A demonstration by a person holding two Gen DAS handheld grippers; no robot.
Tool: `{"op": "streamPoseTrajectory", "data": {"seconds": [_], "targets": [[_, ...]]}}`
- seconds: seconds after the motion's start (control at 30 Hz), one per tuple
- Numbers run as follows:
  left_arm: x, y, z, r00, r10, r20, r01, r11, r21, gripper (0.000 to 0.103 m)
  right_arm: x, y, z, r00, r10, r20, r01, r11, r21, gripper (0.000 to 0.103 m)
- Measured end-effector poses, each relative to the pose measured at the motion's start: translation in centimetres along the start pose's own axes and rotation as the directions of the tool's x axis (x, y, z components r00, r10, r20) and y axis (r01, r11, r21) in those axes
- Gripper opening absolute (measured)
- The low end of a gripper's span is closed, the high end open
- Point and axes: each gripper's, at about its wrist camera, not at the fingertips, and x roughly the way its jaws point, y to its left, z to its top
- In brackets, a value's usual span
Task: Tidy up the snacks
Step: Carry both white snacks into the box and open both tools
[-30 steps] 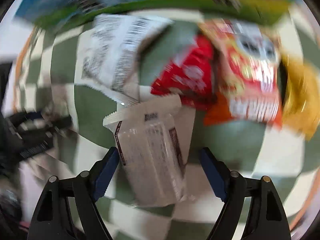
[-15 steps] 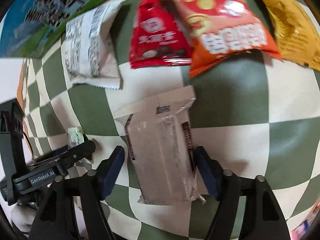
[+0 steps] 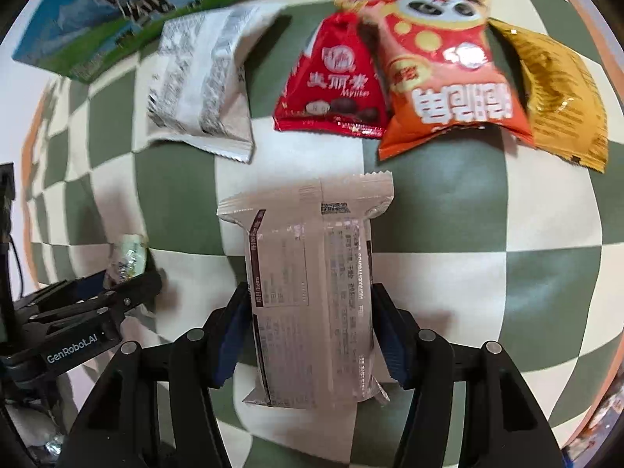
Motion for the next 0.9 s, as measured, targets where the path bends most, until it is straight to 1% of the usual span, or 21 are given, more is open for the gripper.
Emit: {"op": "streamPoseTrajectory", "data": {"seconds": [0.13,0.17,0.23,0.3,0.33,0.4,0.43,0.47,0.53,0.57,0.63,0.67,0.73,0.77,0.83,0.9], "targets": [[-3.9,-0.3,-0.3,0.997,-0.056,0.051,0.056,0.998,0.005,0.057,-4.1,0.3,0.2,0.996,0.073,0.059,-0.074,0.997,0.011,0.062],[-5.5,-0.2,-0.3,0.994,-0.077,0.074,0.077,0.997,0.011,0.057,-5.5,0.4,0.4,0.992,0.092,0.082,-0.093,0.996,0.008,0.062],[-8.1,-0.9,0.2,0.987,-0.109,0.119,0.107,0.994,0.023,0.057,-8.2,0.7,1.7,0.984,0.122,0.131,-0.122,0.993,-0.005,0.062],[-11.2,-1.6,0.9,0.975,-0.140,0.174,0.134,0.990,0.046,0.057,-11.5,1.0,2.4,0.972,0.148,0.184,-0.146,0.989,-0.025,0.062],[-12.6,-1.9,1.3,0.968,-0.159,0.195,0.151,0.987,0.056,0.057,-13.2,1.3,3.4,0.965,0.160,0.206,-0.157,0.987,-0.033,0.062],[-15.3,-2.5,2.8,0.955,-0.203,0.214,0.188,0.978,0.086,0.057,-16.6,2.5,5.3,0.949,0.186,0.254,-0.178,0.983,-0.054,0.062],[-16.7,-2.9,3.5,0.947,-0.227,0.228,0.210,0.973,0.097,0.057,-17.9,2.3,6.3,0.943,0.194,0.272,-0.183,0.981,-0.063,0.062],[-17.6,-3.3,4.4,0.940,-0.242,0.239,0.222,0.969,0.108,0.057,-19.2,2.8,7.2,0.935,0.200,0.294,-0.187,0.980,-0.075,0.062],[-19.5,-4.8,6.7,0.932,-0.245,0.266,0.217,0.967,0.129,0.057,-20.9,3.8,9.2,0.919,0.209,0.335,-0.189,0.978,-0.092,0.062],[-20.6,-5.2,8.7,0.929,-0.234,0.285,0.201,0.969,0.143,0.057,-21.8,4.0,10.3,0.912,0.204,0.355,-0.179,0.979,-0.100,0.062],[-21.4,-6.3,10.7,0.925,-0.213,0.313,0.172,0.973,0.153,0.057,-23.5,4.2,12.5,0.902,0.192,0.388,-0.162,0.981,-0.107,0.062],[-22.2,-6.4,11.5,0.926,-0.208,0.315,0.165,0.974,0.157,0.057,-24.0,4.2,13.7,0.898,0.185,0.399,-0.154,0.982,-0.108,0.062],[-22.3,-6.3,14.0,0.930,-0.191,0.313,0.149,0.977,0.152,0.057,-24.3,4.1,15.9,0.896,0.163,0.413,-0.131,0.986,-0.105,0.062],[-22.1,-6.3,15.6,0.936,-0.175,0.306,0.135,0.980,0.146,0.057,-24.2,4.0,17.1,0.899,0.152,0.411,-0.120,0.988,-0.102,0.062],[-21.4,-5.9,17.5,0.947,-0.146,0.288,0.112,0.985,0.131,0.057,-23.4,3.5,19.1,0.909,0.128,0.396,-0.100,0.991,-0.092,0.062],[-19.9,-5.5,19.8,0.962,-0.114,0.248,0.088,0.989,0.115,0.057,-22.0,3.3,21.1,0.923,0.102,0.370,-0.077,0.994,-0.082,0.062]]}}
